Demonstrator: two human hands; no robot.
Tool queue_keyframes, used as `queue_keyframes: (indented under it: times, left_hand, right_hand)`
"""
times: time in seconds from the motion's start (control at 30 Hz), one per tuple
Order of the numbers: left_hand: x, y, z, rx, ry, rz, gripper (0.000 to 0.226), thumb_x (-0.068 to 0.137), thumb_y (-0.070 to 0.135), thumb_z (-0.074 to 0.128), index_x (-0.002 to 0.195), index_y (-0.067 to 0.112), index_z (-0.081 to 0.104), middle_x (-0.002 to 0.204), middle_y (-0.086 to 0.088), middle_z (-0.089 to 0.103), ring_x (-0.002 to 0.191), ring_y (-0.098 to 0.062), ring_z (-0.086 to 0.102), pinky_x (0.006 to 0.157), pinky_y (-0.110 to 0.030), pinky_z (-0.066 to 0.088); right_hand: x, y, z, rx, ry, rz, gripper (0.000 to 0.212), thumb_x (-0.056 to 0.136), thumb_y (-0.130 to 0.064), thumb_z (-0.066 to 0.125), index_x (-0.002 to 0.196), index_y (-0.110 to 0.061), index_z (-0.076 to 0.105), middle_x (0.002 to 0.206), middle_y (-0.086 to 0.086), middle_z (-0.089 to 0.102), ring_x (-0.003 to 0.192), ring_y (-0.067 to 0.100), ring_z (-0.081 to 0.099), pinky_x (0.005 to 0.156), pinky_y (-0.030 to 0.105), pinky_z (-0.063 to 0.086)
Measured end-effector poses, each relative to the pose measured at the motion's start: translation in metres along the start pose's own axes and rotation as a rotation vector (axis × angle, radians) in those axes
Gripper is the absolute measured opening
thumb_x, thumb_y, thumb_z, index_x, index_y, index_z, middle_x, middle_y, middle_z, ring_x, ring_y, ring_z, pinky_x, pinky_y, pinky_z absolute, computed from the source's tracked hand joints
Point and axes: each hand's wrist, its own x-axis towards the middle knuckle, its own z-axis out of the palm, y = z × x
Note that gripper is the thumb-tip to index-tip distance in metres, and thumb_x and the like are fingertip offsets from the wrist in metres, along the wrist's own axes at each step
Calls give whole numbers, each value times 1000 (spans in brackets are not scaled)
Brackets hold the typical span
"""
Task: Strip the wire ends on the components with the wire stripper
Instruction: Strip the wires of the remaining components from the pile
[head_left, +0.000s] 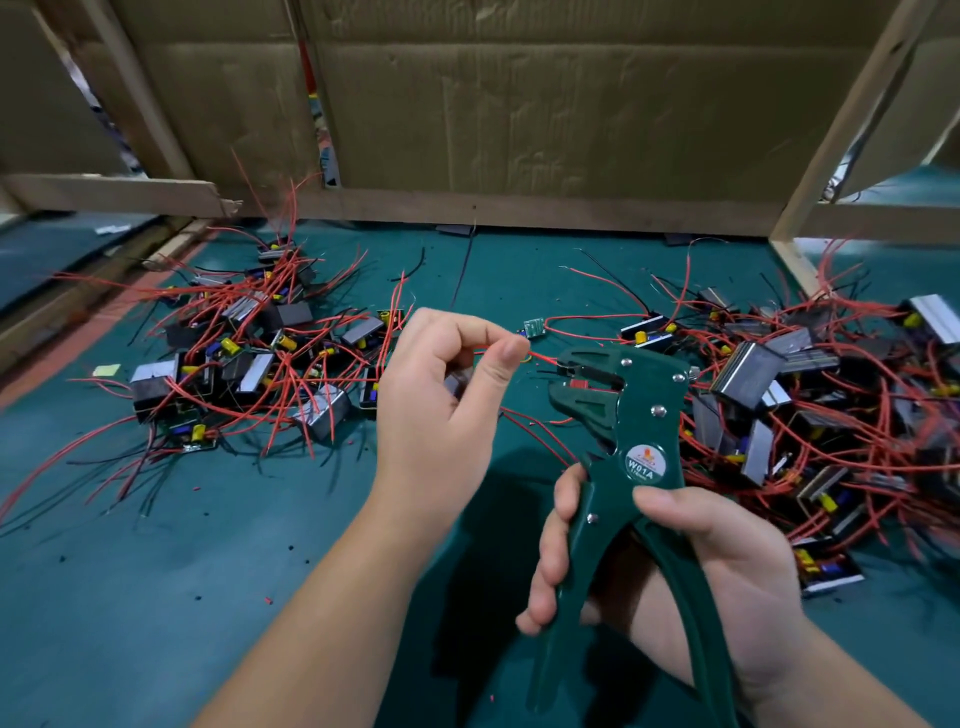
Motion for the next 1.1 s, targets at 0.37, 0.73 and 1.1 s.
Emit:
queue_keyframes:
  times: [0.37,0.73,1.1]
  left_hand:
    - [-3,7,3,58,16,124,6,88,26,61,83,23,62,71,6,48,65,-9,44,66,-13,34]
    - [-3,8,3,85,5,134,5,88,22,63,84,22,62,70,7,46,65,-9,43,65,-15,34]
    - [-6,-2,6,135,-167,78,24,98,30,46,90,22,67,75,14,47,69,0,49,68,-11,34]
  right_hand:
    - [-2,4,-3,-91,13,-29,38,76,-39,74,93,-6,63,80,23,63,74,40,63,78,56,45]
    - [-2,5,1,-150,133,-31,51,68,-55,77,80,-7,63,68,22,60,61,38,62,67,53,50]
    - [1,5,3,-115,360,-149,64,58,-65,76,62,-7,51,48,16,43,35,26,47,45,35,46]
